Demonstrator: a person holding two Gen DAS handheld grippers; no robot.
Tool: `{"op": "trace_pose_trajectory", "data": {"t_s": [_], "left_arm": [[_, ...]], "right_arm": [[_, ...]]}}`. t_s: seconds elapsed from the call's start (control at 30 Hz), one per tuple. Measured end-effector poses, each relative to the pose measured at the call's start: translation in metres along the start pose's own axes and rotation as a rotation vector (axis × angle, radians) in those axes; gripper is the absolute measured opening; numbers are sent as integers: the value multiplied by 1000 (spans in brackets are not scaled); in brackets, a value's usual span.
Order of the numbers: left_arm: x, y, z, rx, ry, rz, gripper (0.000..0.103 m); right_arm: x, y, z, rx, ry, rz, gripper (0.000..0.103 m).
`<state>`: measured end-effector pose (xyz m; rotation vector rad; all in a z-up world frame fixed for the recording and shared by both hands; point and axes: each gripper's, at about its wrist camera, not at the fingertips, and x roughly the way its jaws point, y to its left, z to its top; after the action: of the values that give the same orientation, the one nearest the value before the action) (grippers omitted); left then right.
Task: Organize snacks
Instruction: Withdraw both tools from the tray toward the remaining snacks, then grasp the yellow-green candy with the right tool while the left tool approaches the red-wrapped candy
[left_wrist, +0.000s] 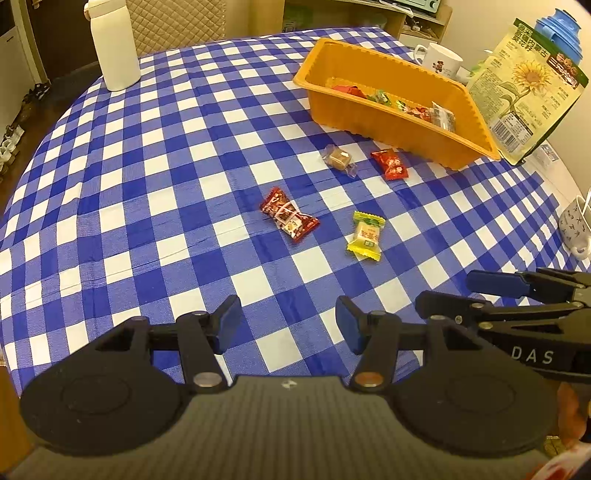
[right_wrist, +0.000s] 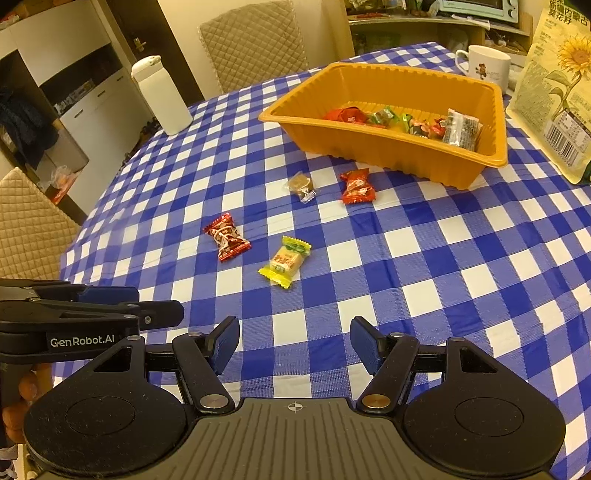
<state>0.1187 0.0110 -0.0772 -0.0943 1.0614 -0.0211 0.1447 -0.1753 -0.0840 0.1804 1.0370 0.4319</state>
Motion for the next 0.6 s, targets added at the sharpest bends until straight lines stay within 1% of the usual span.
{"op": "trace_pose_trajectory", "data": {"t_s": [0.23,0.6], "left_arm": [[7,7,3,-11,8,12,54],[17,18,10,-22,12,25,54]], "right_arm": [[16,3,6,-8,19,6,66],[35,11,16,-34,0,8,66]]}}
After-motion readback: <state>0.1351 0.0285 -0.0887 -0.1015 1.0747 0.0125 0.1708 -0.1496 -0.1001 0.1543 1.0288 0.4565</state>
